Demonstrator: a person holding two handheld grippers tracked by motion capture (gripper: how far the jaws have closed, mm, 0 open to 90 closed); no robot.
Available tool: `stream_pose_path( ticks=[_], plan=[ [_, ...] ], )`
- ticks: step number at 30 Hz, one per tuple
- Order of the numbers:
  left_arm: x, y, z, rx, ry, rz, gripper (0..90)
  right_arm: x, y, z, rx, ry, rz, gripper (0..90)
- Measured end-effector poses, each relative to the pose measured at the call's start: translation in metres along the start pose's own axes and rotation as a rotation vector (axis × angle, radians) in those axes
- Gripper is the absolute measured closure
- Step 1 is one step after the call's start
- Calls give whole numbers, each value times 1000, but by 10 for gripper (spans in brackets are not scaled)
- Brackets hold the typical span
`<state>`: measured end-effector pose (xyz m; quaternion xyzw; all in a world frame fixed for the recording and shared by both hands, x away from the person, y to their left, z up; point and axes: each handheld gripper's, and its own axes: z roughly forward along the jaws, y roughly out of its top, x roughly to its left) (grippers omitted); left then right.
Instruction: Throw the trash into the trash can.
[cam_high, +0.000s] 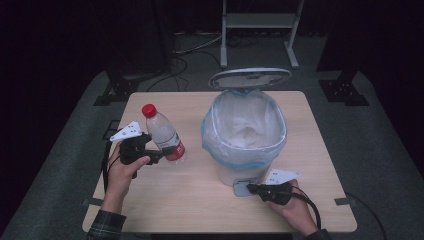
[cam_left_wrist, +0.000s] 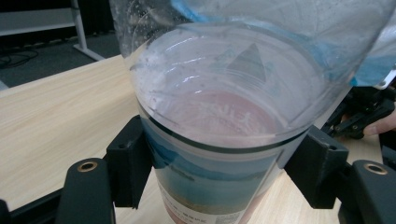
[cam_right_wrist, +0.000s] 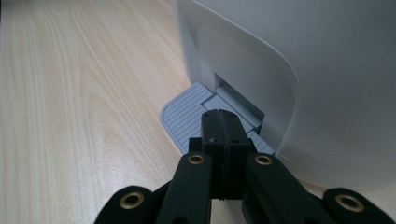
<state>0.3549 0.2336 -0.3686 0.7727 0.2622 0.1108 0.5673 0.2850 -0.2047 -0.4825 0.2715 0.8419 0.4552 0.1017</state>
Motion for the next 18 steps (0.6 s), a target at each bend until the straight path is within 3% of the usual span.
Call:
stream_pose_path(
  ticks=[18],
  plan=[
    [-5,21,-9,-68,-65,-5,298,0,0,0,1,0,5,900]
  ],
)
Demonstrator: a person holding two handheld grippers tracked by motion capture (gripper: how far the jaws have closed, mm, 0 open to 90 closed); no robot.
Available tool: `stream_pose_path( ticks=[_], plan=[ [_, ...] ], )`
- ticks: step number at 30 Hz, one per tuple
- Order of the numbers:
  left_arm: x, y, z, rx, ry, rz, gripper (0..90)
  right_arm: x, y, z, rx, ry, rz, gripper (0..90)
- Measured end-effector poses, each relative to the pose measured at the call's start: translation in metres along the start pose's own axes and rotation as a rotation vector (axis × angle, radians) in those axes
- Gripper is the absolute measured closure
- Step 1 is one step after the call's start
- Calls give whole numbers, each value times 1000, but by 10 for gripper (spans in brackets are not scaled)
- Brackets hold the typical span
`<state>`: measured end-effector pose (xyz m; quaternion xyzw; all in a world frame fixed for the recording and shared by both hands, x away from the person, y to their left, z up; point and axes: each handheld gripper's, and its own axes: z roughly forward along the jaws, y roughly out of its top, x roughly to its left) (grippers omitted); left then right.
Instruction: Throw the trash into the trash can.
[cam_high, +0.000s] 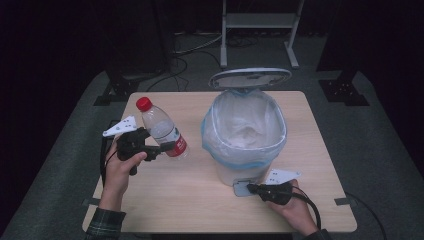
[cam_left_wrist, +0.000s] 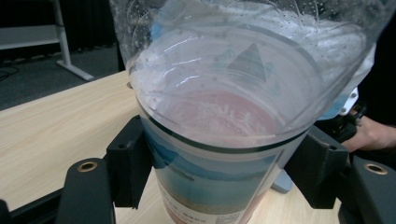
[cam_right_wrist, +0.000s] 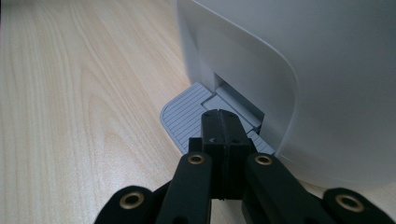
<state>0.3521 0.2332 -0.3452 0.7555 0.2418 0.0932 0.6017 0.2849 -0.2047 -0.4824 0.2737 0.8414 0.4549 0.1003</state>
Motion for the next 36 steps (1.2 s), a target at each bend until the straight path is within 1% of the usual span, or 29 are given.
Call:
stream_pose_path(
  ticks=[8,13,20,27,36],
  plan=[
    [0,9,0,-17,-27,5,298,0,0,0,0,-1,-1,900],
    [-1,15,0,-15,-39,7,298,0,0,0,0,-1,0,900],
    [-1,27,0,-34,-63,17,299,0,0,0,0,-1,0,900],
    [-2,37,0,-46,-77,26,298,0,0,0,0,-1,-1,900],
    [-2,49,-1,-67,-98,27,298,0,0,0,0,-3,0,900]
  ],
)
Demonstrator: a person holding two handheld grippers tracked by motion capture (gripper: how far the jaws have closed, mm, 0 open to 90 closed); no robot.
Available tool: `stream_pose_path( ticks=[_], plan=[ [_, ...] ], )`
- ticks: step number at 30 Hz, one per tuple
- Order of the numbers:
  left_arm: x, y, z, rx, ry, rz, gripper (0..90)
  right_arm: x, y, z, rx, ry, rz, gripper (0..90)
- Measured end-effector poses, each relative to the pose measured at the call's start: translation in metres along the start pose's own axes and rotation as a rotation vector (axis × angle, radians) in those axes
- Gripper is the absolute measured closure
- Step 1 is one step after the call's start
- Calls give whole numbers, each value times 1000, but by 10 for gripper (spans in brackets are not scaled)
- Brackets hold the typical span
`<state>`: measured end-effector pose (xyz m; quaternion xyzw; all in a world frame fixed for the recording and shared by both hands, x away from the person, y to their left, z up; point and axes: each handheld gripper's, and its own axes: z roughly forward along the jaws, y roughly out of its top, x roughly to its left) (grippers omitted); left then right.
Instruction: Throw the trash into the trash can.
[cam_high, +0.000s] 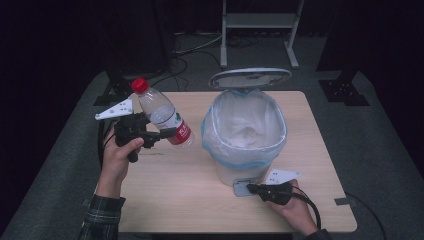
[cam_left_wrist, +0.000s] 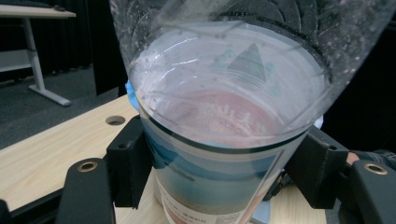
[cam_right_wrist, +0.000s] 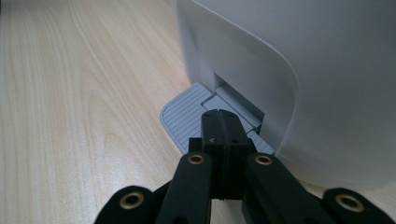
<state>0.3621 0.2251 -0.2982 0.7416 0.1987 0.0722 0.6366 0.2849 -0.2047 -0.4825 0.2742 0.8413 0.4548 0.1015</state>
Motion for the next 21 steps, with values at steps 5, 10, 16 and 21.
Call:
stream_pose_path(
  ticks=[5,10,16,21],
  plan=[
    [-2,9,-1,-12,-7,13,299,0,0,0,-1,2,2,900],
    [-4,15,2,-24,-21,16,299,0,0,0,-1,1,3,900],
    [-6,21,6,-44,-40,12,299,1,0,0,2,-4,25,900],
    [-9,27,11,-46,-48,21,299,1,1,1,10,-7,28,900]
  ],
)
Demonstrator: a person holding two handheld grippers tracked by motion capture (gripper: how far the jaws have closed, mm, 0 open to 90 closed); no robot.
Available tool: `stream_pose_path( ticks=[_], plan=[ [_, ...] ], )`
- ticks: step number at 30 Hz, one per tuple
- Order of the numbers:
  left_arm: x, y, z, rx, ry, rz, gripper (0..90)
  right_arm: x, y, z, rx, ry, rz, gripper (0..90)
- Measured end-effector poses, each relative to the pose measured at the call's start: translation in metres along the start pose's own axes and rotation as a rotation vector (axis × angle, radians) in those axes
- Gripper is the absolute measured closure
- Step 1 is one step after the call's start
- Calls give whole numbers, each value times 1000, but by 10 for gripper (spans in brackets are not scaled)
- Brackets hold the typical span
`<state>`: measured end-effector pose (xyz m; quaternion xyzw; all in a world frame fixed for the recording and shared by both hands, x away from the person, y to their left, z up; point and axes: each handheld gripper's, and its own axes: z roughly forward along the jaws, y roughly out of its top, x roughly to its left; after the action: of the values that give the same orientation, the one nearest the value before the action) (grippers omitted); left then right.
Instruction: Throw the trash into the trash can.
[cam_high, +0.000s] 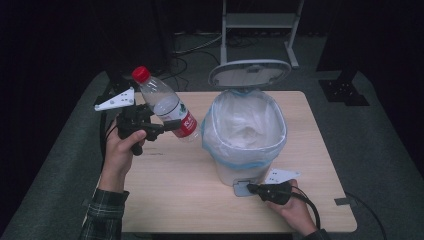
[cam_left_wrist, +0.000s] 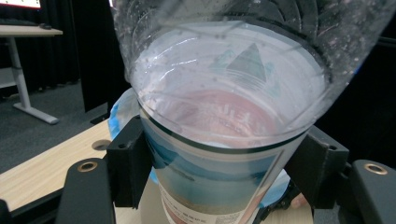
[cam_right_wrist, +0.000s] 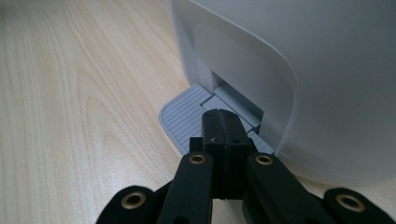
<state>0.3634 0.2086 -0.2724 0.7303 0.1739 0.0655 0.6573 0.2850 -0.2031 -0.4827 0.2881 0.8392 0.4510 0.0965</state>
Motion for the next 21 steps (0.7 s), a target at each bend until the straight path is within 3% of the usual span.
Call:
stream_pose_path(
  ticks=[21],
  plan=[
    [-7,33,11,-46,-52,28,299,-1,0,1,1,1,2,900]
  ],
)
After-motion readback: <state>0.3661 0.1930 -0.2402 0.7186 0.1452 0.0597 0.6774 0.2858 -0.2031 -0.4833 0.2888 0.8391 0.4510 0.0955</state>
